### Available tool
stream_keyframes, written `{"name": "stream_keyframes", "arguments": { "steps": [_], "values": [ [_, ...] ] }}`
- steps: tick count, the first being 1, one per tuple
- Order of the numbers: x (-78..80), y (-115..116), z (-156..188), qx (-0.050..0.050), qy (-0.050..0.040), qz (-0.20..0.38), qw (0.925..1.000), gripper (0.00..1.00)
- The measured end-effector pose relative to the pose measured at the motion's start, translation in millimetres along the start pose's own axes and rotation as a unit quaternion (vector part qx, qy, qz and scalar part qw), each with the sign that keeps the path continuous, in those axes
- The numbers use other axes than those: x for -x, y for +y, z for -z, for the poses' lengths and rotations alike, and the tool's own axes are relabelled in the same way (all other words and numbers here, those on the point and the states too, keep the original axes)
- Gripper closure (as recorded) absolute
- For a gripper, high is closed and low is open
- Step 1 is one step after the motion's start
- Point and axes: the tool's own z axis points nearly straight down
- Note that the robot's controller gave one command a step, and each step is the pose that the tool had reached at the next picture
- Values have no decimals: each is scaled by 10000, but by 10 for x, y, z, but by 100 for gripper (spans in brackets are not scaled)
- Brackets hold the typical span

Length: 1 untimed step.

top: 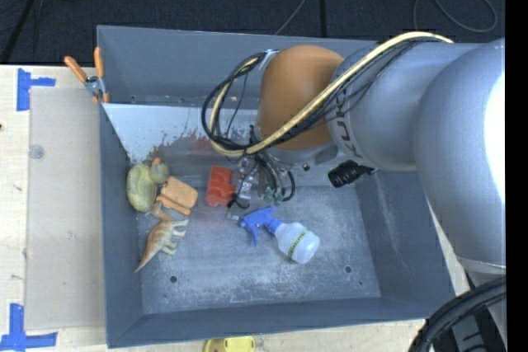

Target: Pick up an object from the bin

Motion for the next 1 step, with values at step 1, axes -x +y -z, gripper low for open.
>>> {"name": "stream_keyframes", "arguments": {
  "steps": [1],
  "values": [
    [-92, -25, 38, -58, 132, -25, 9999, 100]
  ]
}}
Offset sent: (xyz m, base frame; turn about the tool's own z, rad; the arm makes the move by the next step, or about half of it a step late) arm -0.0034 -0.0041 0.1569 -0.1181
